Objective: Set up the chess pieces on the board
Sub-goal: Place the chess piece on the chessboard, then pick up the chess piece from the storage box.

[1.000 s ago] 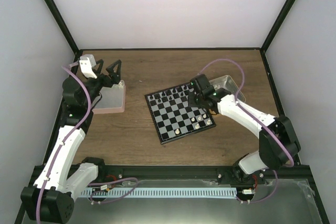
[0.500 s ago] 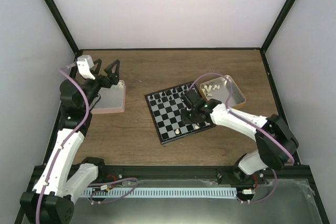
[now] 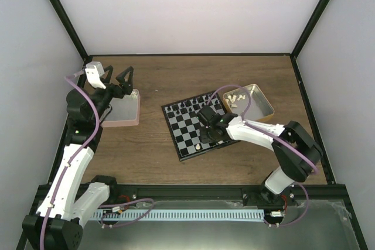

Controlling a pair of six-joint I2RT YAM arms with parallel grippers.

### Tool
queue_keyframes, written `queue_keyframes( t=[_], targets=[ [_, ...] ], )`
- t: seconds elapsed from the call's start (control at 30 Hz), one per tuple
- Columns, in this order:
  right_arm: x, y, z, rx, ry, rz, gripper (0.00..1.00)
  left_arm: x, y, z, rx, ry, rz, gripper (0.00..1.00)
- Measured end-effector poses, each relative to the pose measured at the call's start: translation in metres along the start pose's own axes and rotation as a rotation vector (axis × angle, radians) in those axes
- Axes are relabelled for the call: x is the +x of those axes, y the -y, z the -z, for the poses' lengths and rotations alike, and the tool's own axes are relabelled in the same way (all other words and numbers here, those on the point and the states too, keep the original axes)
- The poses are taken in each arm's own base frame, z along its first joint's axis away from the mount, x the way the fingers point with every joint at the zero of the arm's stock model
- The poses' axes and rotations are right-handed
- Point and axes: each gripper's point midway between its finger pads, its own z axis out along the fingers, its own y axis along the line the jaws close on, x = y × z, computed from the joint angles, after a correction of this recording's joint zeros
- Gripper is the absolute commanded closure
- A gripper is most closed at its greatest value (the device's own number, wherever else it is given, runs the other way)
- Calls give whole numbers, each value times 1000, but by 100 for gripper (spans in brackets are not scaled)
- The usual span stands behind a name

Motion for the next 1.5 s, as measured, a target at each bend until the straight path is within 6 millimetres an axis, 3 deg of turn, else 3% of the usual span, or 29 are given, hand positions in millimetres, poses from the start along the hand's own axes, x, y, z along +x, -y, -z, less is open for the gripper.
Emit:
queue_keyframes(
  t=[0.43,0.93,1.07,1.23,1.37,1.5],
  targets=[
    [-5,8,-6,63,31,10,91,1,-1,-1,-1,-3,1,0],
    [-9,6,-5,67,43,9,69,5,-3,-4,-6,-16,5,0],
    [-23,5,6,77,94,2,67,5,-3,-4,-7,-15,5,0],
    [-67,5,36,98,239,-44,66,7,-4,-5,-8,-20,7,0],
    [-101,33,59,129,347,-141,64,6,-4,-5,-8,-19,6,0],
    [-127,92,66,193,396,-292,62,5,-4,-4,-7,-16,5,0]
  ],
)
